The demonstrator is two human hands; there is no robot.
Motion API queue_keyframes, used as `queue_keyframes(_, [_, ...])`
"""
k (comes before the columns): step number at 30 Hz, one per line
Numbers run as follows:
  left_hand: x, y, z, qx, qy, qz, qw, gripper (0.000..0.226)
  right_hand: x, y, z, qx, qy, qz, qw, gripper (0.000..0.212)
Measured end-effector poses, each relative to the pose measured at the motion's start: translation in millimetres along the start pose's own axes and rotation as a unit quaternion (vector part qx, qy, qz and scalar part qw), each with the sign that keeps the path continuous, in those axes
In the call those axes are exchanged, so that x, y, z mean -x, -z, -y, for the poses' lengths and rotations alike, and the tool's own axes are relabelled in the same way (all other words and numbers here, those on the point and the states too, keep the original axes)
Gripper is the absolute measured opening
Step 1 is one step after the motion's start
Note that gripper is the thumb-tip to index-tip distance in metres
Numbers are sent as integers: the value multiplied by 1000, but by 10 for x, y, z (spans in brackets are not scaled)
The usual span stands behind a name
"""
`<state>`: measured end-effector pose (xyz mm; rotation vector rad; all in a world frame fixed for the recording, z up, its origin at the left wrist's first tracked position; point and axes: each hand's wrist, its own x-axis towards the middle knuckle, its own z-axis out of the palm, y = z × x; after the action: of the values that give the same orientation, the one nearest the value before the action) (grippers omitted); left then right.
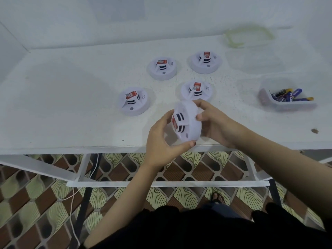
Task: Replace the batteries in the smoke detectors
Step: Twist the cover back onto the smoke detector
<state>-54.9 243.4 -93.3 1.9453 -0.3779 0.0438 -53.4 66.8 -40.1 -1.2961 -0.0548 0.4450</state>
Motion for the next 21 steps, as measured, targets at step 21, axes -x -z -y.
queue_keyframes(21, [-149,54,-13,78,81,72,991,102,63,189,-299,-71,34,-15,997,58])
